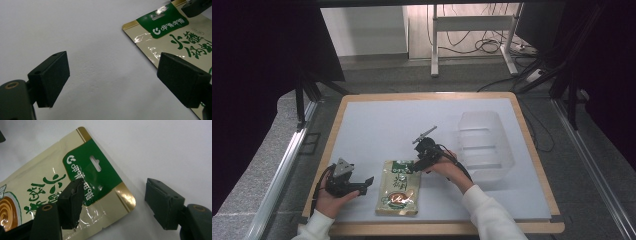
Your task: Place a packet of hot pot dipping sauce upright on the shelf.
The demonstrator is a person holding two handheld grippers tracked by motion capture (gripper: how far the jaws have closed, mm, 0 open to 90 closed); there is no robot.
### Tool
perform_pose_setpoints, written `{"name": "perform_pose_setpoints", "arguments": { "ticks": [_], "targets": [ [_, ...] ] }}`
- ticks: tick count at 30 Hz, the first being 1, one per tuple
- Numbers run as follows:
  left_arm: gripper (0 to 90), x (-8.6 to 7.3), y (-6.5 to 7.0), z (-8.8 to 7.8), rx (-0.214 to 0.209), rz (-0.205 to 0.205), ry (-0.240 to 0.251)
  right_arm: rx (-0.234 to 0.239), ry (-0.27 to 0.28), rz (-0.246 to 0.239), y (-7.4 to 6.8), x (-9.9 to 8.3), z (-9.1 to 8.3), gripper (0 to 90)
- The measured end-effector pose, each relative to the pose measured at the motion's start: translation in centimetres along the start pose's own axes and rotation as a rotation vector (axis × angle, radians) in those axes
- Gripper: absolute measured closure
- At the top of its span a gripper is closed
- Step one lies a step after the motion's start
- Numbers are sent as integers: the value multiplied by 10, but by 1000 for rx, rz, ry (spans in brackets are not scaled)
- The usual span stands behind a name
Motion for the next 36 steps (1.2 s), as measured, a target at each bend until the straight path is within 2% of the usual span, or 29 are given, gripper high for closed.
{"name": "perform_pose_setpoints", "arguments": {
  "ticks": [3,4,15,19,22,24,26,30,33,35,36],
  "targets": [
    [109,0,0,0,-1,-1,0,15,-4,4,-2,0,0,345],
    [109,0,0,0,-2,-1,0,36,-5,0,-4,0,-1,358],
    [109,0,0,0,-3,-1,0,81,2,25,-5,0,-10,384],
    [109,0,-1,0,-4,-2,0,133,11,16,-10,2,-18,390],
    [109,0,0,0,-5,-2,-1,192,8,8,-15,2,-24,390],
    [109,0,0,0,-5,-2,-1,196,11,7,-17,2,-24,390],
    [109,0,0,0,-4,-1,-2,203,-9,-7,-18,1,-21,390],
    [109,0,0,0,-4,-3,-1,193,-21,7,-17,-1,-17,393],
    [109,0,0,0,-4,-3,-2,167,-23,9,-16,-3,-13,415],
    [109,0,0,0,-5,-2,-1,161,-28,-4,-16,-5,-10,448],
    [109,0,0,0,-4,-3,0,134,-39,-55,-20,-7,-6,487]
  ]
}}
Point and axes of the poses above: each handheld gripper's, and its own axes: z roughly forward along the jaws, x roughly out of its top, y roughly to its right, the point moved 2 cm from there along z, roughly forward along the jaws, and after that the axes turned 8 degrees about y, right-handed, at the moved point
